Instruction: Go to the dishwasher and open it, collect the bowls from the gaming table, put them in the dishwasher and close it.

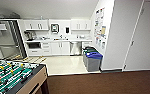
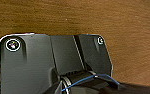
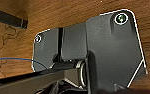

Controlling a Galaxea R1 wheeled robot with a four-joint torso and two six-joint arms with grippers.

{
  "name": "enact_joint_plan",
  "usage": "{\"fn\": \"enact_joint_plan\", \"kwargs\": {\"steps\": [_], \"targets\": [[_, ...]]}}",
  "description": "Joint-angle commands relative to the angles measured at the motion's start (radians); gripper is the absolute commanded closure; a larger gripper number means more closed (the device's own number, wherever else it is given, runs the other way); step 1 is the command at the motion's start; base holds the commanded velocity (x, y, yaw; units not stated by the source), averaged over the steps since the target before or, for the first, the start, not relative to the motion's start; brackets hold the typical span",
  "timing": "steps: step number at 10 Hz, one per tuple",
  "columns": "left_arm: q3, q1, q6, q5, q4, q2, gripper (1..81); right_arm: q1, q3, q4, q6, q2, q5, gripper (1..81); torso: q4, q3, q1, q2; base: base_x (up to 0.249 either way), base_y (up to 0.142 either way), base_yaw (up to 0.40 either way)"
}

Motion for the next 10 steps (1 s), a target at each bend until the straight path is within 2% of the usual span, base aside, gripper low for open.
{"fn": "enact_joint_plan", "kwargs": {"steps": [1,10], "targets": [[0.022,-0.056,-0.052,0.068,0.066,-0.012,1.0,0.051,0.016,-0.002,-0.002,-0.019,-0.054,1.0,0.000,0.000,0.000,0.000,0.191,0.000,0.000],[0.022,-0.055,-0.052,0.071,0.066,-0.008,1.0,0.055,0.019,-0.004,-0.002,-0.019,-0.054,1.0,0.000,0.000,0.000,0.000,0.200,0.000,0.000]]}}
